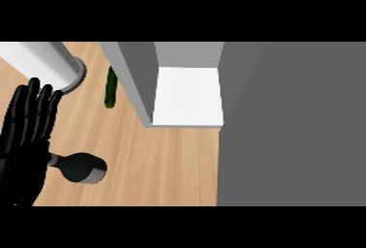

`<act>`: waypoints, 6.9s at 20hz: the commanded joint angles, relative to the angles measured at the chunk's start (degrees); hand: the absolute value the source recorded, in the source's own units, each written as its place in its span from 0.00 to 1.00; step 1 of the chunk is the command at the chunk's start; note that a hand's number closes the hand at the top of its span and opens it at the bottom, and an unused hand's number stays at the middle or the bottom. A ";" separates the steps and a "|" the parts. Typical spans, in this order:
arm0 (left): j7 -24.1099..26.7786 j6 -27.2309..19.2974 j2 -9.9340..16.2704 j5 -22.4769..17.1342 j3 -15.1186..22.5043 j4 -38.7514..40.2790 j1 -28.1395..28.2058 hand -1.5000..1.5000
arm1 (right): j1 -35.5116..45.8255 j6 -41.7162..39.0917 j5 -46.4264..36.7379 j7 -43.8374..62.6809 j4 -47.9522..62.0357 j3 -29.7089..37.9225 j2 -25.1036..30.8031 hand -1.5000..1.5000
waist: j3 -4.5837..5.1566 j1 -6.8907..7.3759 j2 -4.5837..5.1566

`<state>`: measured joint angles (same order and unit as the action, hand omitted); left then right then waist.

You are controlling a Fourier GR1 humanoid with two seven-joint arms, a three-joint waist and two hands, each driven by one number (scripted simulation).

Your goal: Pick up the wine, place it into the cabinet and close the cabinet

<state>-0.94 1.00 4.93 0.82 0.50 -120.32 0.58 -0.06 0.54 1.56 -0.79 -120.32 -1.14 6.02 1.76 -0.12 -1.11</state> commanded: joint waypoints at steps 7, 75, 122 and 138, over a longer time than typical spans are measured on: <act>0.09 9.38 1.87 -18.53 -6.82 -0.77 8.83 0.00 | -9.54 -4.54 5.91 6.30 -7.27 -5.43 -1.25 0.00 | -1.67 0.91 0.74; 8.12 18.06 1.43 -15.51 -21.86 21.38 12.24 0.00 | 0.14 22.15 -10.97 40.18 -36.78 -31.26 9.83 0.00 | -1.63 -1.06 0.81; 43.45 25.82 3.63 -5.53 -20.39 78.57 -5.75 0.00 | 2.61 30.00 -11.92 39.13 -35.48 -35.03 17.41 0.00 | -1.67 -0.83 0.81; 47.37 19.90 2.59 -1.99 -15.14 77.71 -9.44 1.00 | -2.62 30.26 -9.13 31.45 -34.25 -36.83 19.88 0.00 | -1.76 -1.01 0.87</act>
<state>45.42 21.03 10.26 -3.45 -17.86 -42.80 -8.00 1.62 31.71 -5.71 29.44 -143.73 -37.93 23.42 -0.22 -0.81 -0.41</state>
